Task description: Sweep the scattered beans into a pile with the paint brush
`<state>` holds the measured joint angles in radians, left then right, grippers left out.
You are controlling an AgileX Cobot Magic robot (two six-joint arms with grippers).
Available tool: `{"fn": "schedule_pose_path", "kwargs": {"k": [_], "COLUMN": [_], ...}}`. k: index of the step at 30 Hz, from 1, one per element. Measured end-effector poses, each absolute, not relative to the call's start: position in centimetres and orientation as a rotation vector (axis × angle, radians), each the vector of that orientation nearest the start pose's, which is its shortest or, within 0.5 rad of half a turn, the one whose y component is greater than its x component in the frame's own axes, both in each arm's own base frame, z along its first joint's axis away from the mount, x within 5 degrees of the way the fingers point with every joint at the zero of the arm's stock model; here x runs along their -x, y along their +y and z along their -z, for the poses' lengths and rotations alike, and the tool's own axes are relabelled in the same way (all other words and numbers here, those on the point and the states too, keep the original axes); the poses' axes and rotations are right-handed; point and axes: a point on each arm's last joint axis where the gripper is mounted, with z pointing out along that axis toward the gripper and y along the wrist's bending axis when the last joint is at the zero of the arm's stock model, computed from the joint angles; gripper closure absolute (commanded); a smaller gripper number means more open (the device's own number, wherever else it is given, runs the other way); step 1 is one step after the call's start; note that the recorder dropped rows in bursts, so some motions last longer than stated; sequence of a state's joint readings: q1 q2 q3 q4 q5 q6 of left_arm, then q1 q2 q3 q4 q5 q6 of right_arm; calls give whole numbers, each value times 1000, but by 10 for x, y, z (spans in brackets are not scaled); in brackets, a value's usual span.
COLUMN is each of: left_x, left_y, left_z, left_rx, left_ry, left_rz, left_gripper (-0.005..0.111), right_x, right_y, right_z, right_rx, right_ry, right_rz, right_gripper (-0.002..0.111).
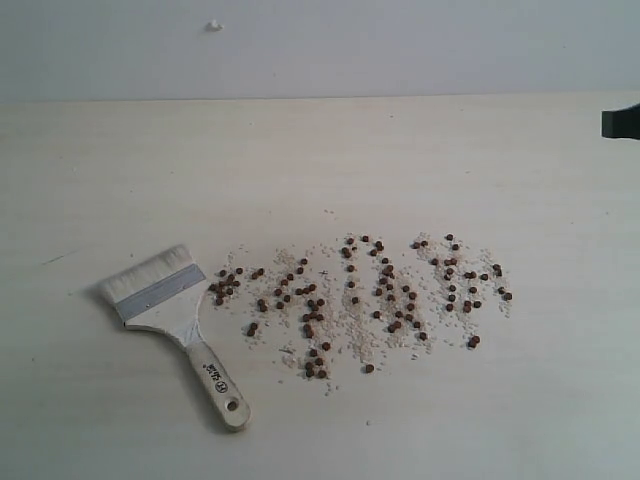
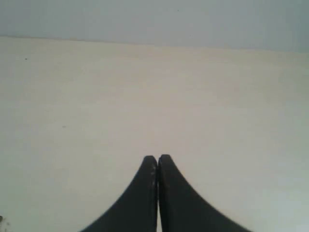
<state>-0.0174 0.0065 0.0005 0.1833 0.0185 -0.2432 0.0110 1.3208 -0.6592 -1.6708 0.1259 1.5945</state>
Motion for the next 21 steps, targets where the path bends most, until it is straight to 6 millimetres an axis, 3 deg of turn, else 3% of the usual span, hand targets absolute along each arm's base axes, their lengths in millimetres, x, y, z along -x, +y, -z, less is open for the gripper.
{"fn": "schedule_pose_path", "kwargs": {"k": [6, 14, 17, 21], "left_x": [-57, -57, -57, -57], "left_y": [-1, -1, -1, -1], "left_z": [-211, -211, -211, -211], "left_rx": [35, 35, 35, 35], "left_ry": [1509, 1509, 1509, 1509], "left_rz": [60, 60, 60, 60], "left_gripper": [107, 107, 107, 107], "right_x": [-268, -261, -262, -269], "right_y": [-16, -40, -42, -39], "right_z": [-240, -243, -246, -246], "right_rx": [62, 70, -5, -64], "right_ry": [2131, 2195, 2274, 2545], "right_rz": [315, 703, 707, 648], "right_gripper": [108, 108, 108, 108]}}
